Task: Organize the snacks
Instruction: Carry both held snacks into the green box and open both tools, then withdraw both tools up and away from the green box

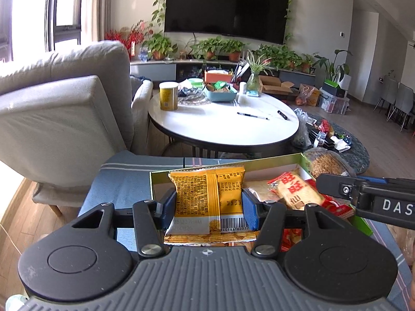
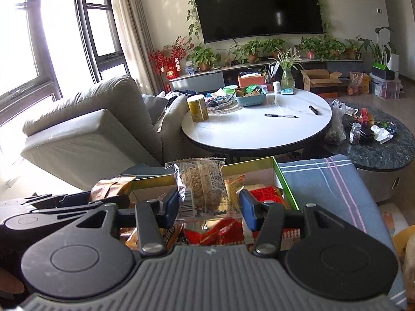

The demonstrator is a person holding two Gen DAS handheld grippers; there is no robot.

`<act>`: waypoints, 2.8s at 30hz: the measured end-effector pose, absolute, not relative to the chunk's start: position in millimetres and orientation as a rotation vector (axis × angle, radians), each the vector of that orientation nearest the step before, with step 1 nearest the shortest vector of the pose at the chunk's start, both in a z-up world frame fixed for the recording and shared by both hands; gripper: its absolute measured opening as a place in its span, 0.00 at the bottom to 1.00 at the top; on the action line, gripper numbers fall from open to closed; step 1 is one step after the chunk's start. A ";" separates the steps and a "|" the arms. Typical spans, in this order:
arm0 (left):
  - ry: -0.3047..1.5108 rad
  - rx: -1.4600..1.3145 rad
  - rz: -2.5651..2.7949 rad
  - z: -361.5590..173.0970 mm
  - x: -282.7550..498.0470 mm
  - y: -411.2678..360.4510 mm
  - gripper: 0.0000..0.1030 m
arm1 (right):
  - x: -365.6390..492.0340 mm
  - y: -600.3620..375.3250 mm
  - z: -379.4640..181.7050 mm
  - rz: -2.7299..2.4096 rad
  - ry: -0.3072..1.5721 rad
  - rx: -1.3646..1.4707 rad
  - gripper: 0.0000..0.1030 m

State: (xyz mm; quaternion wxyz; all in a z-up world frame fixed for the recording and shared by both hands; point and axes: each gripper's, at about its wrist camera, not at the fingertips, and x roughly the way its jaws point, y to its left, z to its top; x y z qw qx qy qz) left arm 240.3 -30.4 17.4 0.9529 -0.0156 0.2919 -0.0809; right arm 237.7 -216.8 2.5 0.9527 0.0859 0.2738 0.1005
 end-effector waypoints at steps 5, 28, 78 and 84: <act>0.620 -0.040 -0.156 7.3 260.0 -28.0 0.48 | 259.7 -207.8 -7.2 0.216 0.594 0.176 0.64; 0.708 -0.042 -0.152 -20.1 289.7 -26.4 0.49 | 292.7 -196.3 -17.6 0.220 0.634 0.195 0.64; 0.520 -0.043 -0.142 37.1 107.6 -26.1 0.74 | 135.5 -224.6 8.5 0.246 0.483 0.168 0.65; 0.529 -0.023 -0.142 31.9 91.1 -30.2 0.74 | 123.9 -225.0 -4.7 0.227 0.513 0.165 0.65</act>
